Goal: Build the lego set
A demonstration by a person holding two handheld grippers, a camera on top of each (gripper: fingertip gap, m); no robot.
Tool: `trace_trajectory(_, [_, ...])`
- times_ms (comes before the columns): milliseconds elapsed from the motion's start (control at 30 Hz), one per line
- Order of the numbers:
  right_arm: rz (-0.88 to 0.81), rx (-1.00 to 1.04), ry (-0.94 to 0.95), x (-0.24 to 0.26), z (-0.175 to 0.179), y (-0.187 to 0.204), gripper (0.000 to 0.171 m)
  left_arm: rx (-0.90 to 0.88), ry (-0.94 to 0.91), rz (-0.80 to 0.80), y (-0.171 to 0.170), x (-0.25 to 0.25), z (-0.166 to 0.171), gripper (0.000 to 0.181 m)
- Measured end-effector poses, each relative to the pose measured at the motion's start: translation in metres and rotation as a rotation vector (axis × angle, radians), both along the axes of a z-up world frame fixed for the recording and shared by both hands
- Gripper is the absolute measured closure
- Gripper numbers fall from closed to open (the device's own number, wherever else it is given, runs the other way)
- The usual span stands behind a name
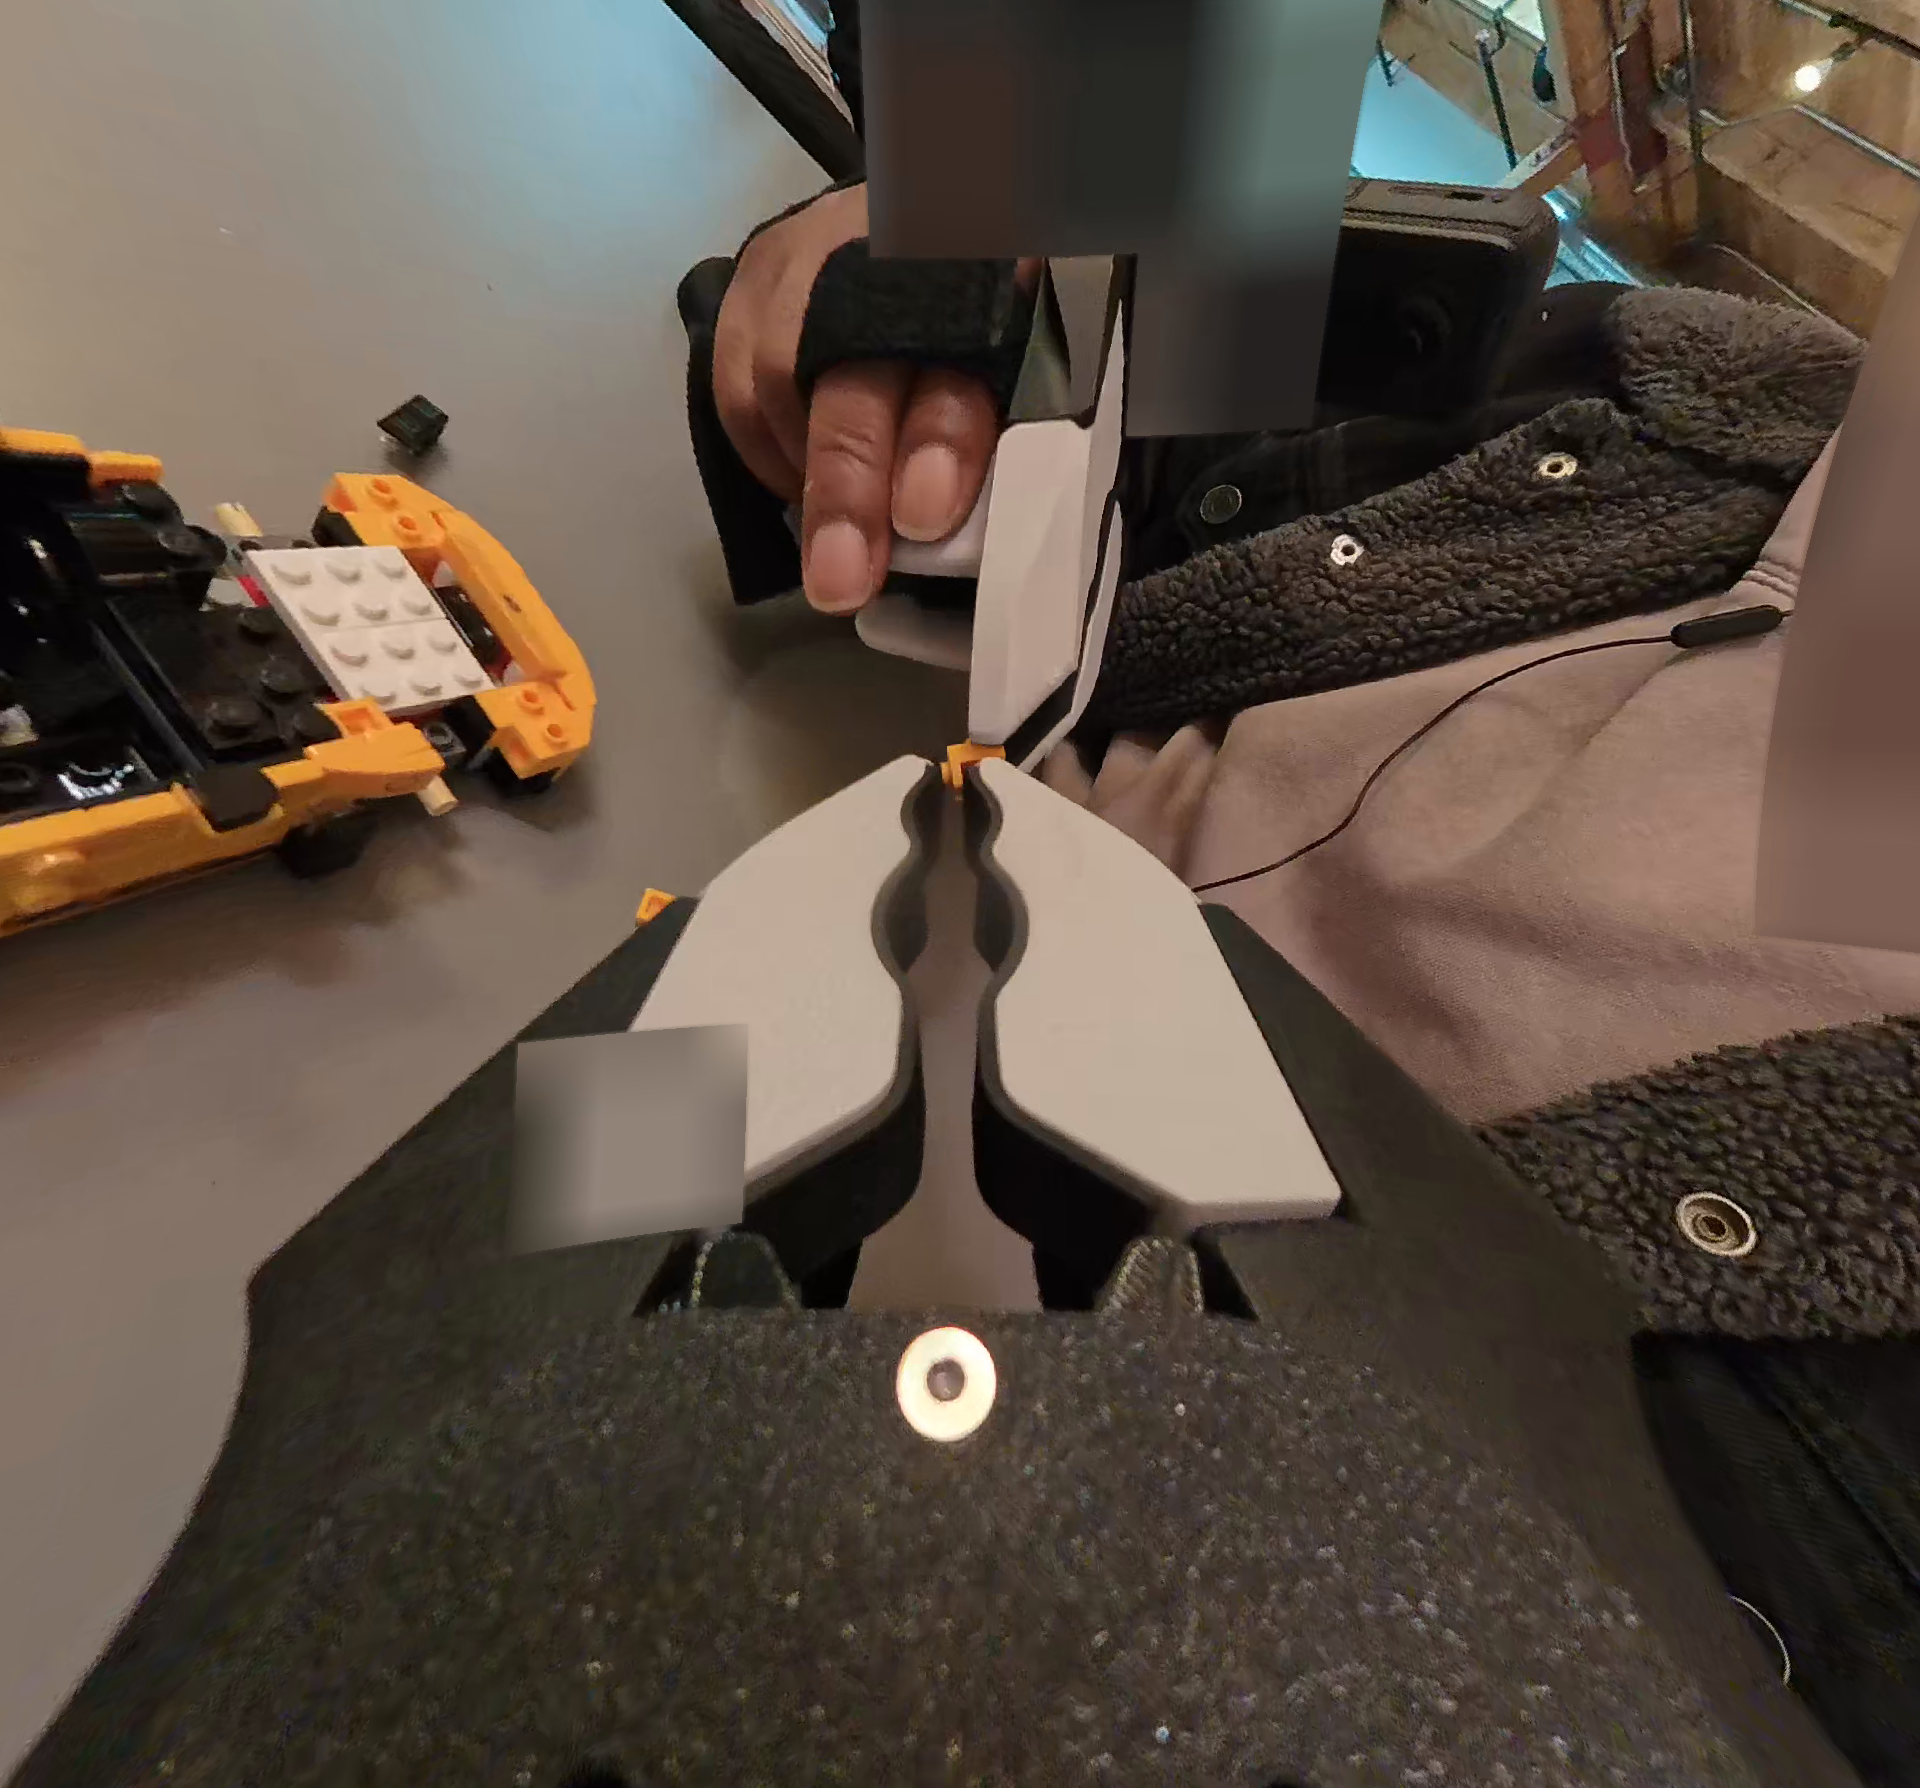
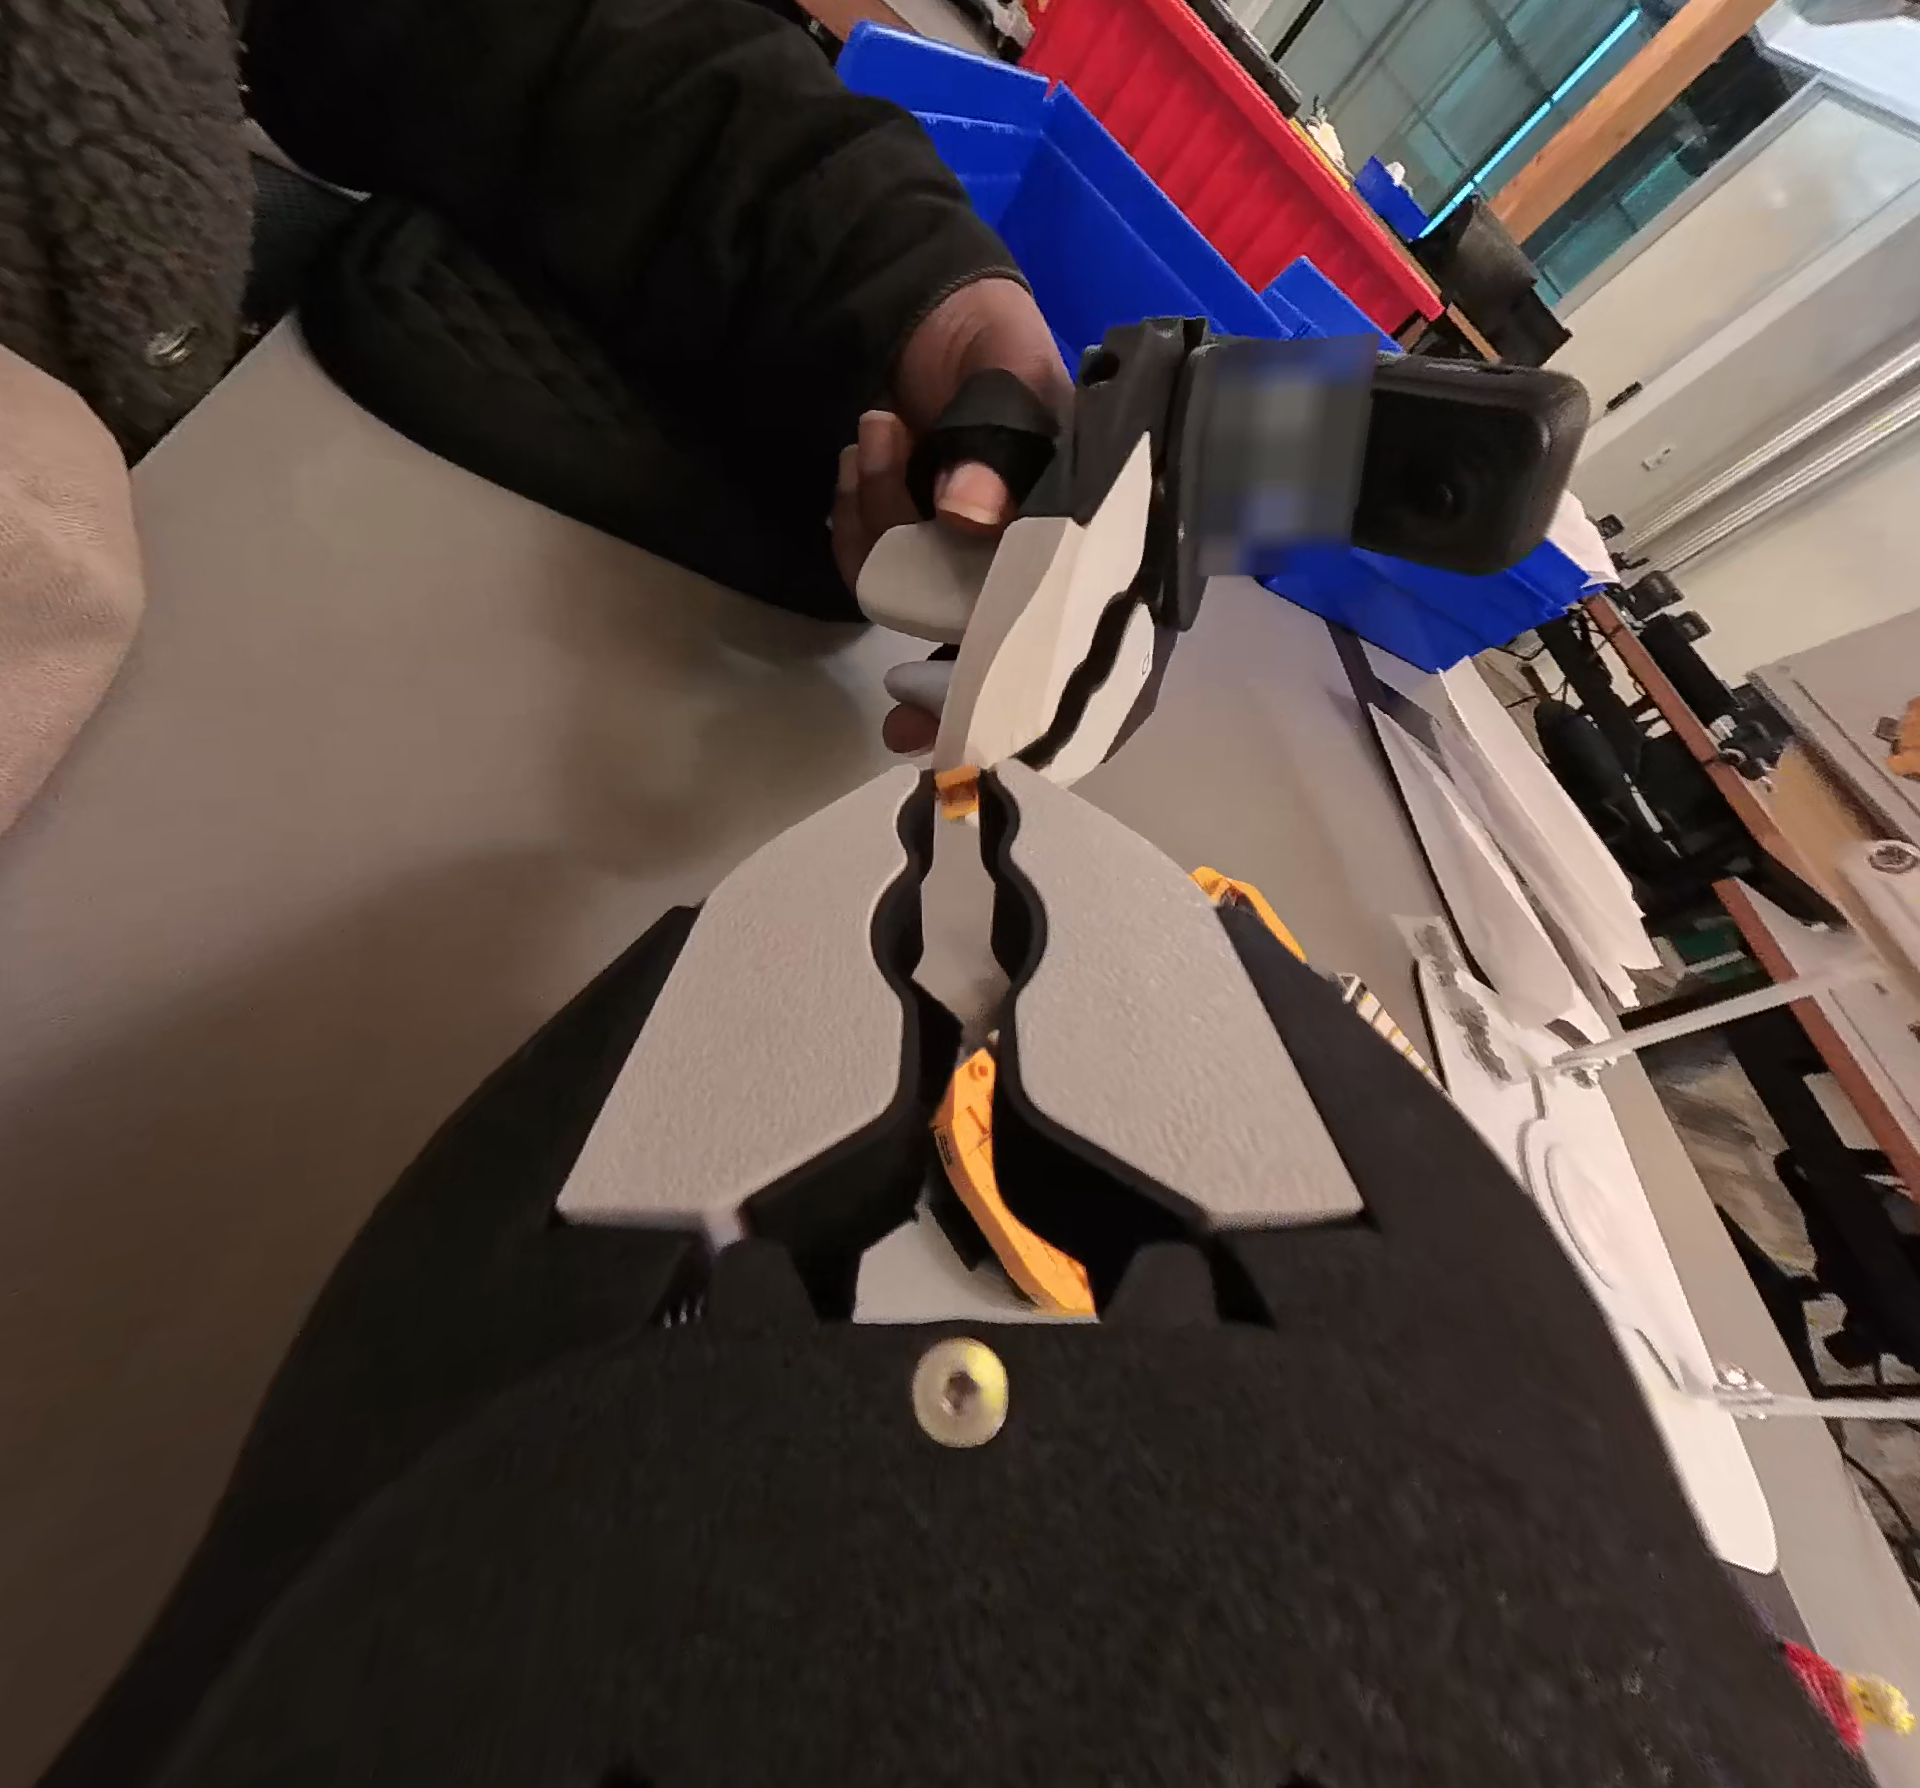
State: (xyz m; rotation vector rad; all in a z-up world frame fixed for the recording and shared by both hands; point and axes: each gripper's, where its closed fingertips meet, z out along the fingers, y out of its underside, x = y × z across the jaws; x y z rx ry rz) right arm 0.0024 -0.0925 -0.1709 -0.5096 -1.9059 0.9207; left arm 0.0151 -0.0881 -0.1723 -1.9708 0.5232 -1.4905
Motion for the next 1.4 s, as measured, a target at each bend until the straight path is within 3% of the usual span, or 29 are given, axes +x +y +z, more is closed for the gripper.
trace_trajectory(167, [-0.034,-0.113,-0.066,-0.002,-0.001,0.008,0.164,0.084,0.067,0.058,0.008,-0.009,-0.001,0.170])
trace_trajectory(367, [-0.130,-0.289,-0.173,-0.007,-0.004,0.029,0.164,0.295,0.432,0.168,0.021,-0.038,-0.022,0.171])
trace_trajectory(533, [-0.155,-0.517,-0.244,-0.008,0.007,0.033,0.164,0.497,0.512,0.172,0.023,-0.026,-0.012,0.170])
trace_trajectory(767, [-0.133,-0.770,-0.280,-0.009,0.020,0.031,0.164,0.670,0.530,0.206,0.024,-0.011,0.003,0.169])
trace_trajectory(1400, [-0.079,-0.843,-0.292,-0.006,0.024,0.028,0.164,0.728,0.523,0.243,0.025,-0.010,0.010,0.174])
